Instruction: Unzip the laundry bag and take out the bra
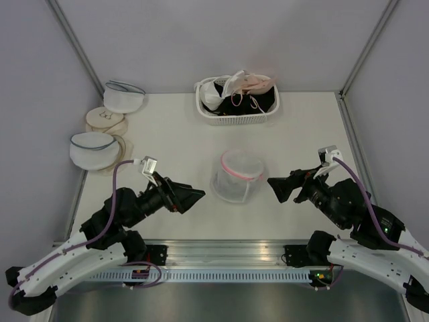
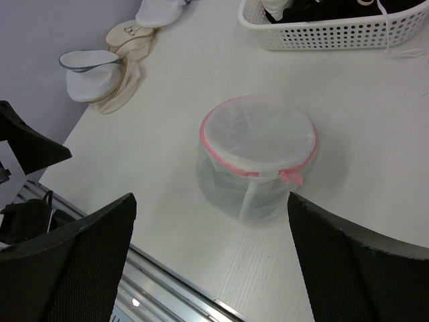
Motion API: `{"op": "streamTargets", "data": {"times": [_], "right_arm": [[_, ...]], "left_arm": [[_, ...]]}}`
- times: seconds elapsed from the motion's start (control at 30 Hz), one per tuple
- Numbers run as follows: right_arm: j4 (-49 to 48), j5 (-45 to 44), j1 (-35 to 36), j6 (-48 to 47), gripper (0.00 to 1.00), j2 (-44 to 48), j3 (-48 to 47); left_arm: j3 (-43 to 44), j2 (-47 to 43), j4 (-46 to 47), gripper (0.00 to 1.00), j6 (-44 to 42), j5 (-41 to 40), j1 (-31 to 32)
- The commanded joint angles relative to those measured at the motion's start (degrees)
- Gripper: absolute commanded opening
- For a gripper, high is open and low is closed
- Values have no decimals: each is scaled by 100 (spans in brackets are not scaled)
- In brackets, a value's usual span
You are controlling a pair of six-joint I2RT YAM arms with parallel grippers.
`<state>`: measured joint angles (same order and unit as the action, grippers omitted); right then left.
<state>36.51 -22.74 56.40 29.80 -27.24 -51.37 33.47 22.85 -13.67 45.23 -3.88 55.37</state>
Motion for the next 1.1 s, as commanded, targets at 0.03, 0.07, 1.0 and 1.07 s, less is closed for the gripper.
{"op": "streamTargets", "data": {"times": [0.03, 0.07, 1.0, 1.07], "right_arm": [[-135, 24, 11, -1, 98, -35, -57], [-162, 33, 11, -9, 98, -35, -5], [-557, -204, 11, 333, 98, -484, 980], [-584, -187, 11, 342, 98, -475, 989]], "left_arm": [[116, 219, 4, 100, -50, 124, 26], [89, 333, 57, 100, -41, 133, 17], [1678, 5491, 2098, 99, 1523, -148, 35], [1741, 5677, 2009, 100, 1637, -201, 26]]}}
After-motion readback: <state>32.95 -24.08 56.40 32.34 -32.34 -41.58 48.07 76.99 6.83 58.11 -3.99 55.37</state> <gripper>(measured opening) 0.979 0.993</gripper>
